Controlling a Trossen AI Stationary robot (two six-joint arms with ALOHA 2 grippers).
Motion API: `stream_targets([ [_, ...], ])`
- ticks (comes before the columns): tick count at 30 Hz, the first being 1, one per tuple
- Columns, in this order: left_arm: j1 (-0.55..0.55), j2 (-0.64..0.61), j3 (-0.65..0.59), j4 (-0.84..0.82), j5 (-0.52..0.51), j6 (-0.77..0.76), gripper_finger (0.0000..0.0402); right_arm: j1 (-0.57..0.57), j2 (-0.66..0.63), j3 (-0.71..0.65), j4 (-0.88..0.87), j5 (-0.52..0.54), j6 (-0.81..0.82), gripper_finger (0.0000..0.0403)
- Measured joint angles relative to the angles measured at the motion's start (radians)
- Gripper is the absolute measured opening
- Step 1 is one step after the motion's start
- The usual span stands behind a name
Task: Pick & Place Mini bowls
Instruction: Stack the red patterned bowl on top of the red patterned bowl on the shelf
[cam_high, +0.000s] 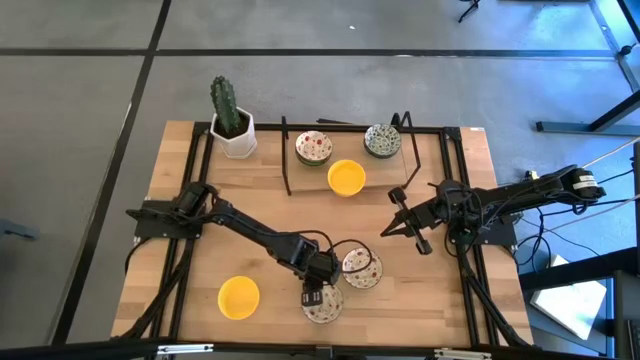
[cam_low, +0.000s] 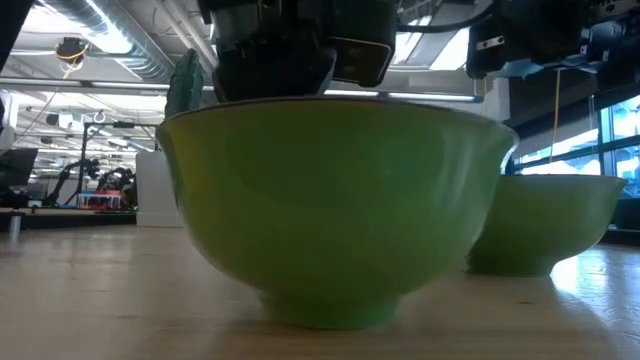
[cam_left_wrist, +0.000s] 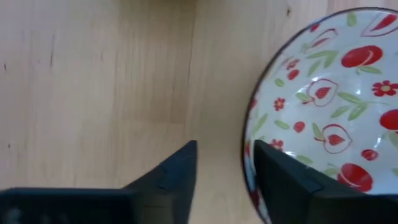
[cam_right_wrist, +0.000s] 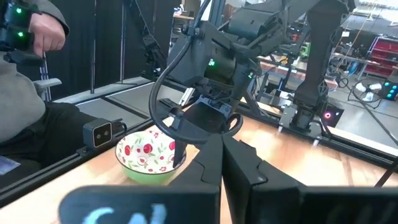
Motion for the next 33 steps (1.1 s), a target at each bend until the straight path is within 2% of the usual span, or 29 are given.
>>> stream_targets([
  [5, 0.0, 0.0, 0.0, -0.005, 0.02, 0.019, 0.0048, 0.0, 0.0, 0.0, 0.001, 0.0, 0.018, 0.0008],
  [7, 0.003, -0.007, 0.001, 0.002, 0.066, 0.035, 0.0016, 0.0, 0.0, 0.0, 0.003, 0.0, 0.019, 0.0008],
  [11, 0.01, -0.045, -0.003, -0.052, 0.089, 0.089, 0.0009, 0.0, 0.0, 0.0, 0.012, 0.0, 0.024, 0.0008],
  [14, 0.013, -0.124, -0.002, -0.127, 0.082, 0.098, 0.0008, 0.0, 0.0, 0.0, 0.012, 0.0, 0.035, 0.0008],
  [25, -0.034, -0.461, 0.0, -0.412, -0.129, 0.071, 0.0006, 0.0, 0.0, 0.0, 0.006, 0.0, 0.03, 0.0008],
  [29, -0.014, -0.59, 0.0, -0.495, -0.217, 0.029, 0.0005, 0.0, 0.0, 0.0, 0.0, 0.0, 0.029, 0.0008],
  [33, 0.051, -0.687, 0.002, -0.5, -0.303, 0.014, 0.0005, 0.0, 0.0, 0.0, -0.001, 0.0, 0.026, 0.0008],
])
